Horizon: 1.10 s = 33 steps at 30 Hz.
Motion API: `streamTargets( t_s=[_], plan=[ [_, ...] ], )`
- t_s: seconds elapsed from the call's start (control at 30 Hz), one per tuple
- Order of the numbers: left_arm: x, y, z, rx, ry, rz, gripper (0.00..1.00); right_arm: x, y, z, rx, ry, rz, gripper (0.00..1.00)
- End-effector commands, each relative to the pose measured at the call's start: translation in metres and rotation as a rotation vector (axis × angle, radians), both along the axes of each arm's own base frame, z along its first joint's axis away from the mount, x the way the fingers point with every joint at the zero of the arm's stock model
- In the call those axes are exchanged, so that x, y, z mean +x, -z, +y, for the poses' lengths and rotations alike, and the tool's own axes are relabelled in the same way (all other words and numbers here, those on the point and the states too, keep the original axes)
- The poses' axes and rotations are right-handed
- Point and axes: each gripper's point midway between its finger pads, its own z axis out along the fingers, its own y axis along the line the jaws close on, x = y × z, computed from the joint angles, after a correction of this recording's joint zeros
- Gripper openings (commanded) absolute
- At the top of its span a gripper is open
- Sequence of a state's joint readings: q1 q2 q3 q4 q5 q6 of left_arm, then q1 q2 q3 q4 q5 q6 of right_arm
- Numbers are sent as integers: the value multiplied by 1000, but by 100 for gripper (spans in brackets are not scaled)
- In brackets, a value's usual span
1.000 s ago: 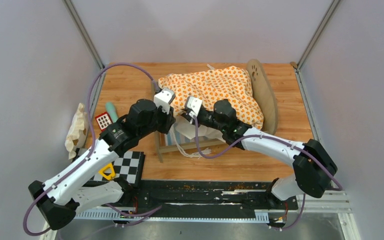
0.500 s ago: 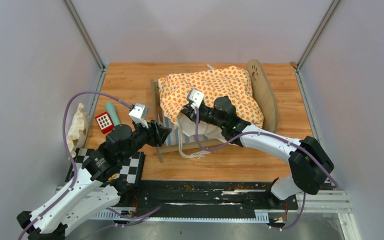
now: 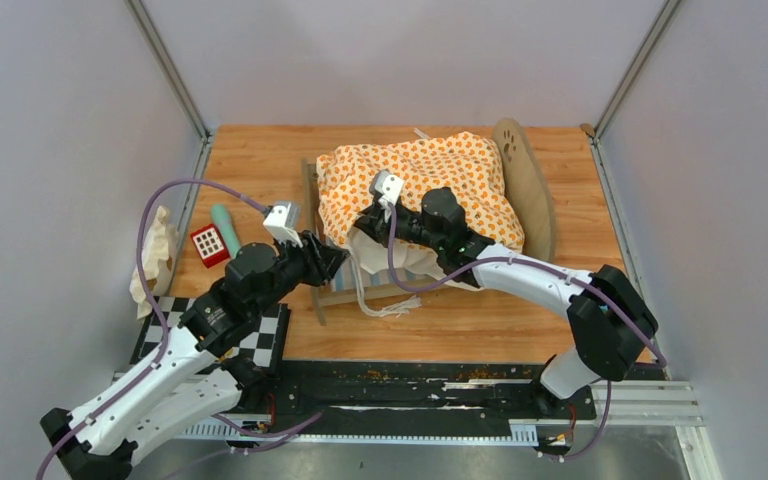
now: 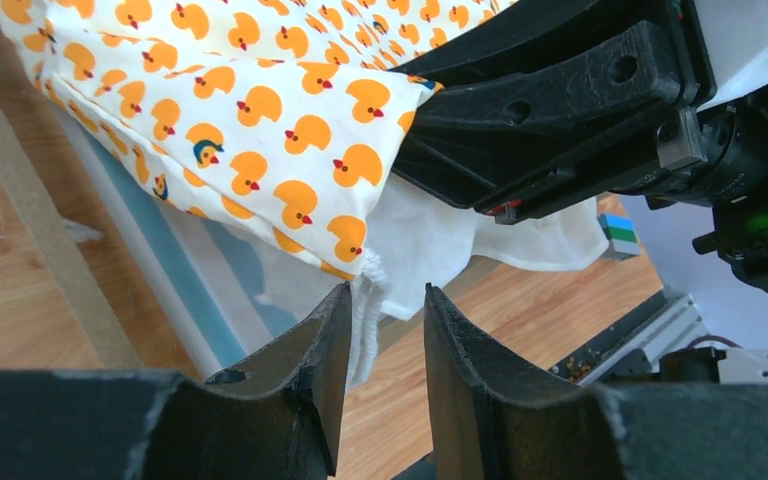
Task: Set up the pet bed
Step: Cross the ropes on the bed frame.
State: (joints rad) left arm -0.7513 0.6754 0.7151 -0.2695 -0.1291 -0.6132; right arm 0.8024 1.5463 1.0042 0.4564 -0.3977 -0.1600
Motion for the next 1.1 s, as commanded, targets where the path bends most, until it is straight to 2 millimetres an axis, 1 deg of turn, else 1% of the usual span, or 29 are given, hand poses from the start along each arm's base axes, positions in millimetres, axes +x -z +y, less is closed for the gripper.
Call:
streamTargets(
  t_s=[0.0,0.1,0.13,0.2,0.33,0.53,0.7,0.77,0.97,1.07],
  plan=[
    [-6,-8,-17,-127,36,12,40,1,-33,7,82,-20,-44,10],
    [-9,7,-22,-126,25,41,43,1,-33,7,79,-15,-43,10],
    [-8,14,-21,-117,7,55,43,1,-33,7,79,-14,-41,9],
    [-7,21,-21,-123,-10,71,43,1,-32,6,77,-13,-37,10],
    [-4,20,-24,-152,-19,72,41,1,-30,5,73,-8,-34,10],
    [-3,20,-27,-173,-17,74,41,2,-29,4,67,-1,-32,10],
    [-6,12,-32,-212,11,64,40,2,-27,4,58,2,-30,9],
    [-5,12,-32,-212,9,64,40,2,-26,4,56,2,-29,10],
    [-3,23,-37,-187,14,89,40,1,-25,2,50,4,-30,10],
    [-2,29,-35,-173,3,101,40,1,-25,1,47,3,-32,10]
  ],
)
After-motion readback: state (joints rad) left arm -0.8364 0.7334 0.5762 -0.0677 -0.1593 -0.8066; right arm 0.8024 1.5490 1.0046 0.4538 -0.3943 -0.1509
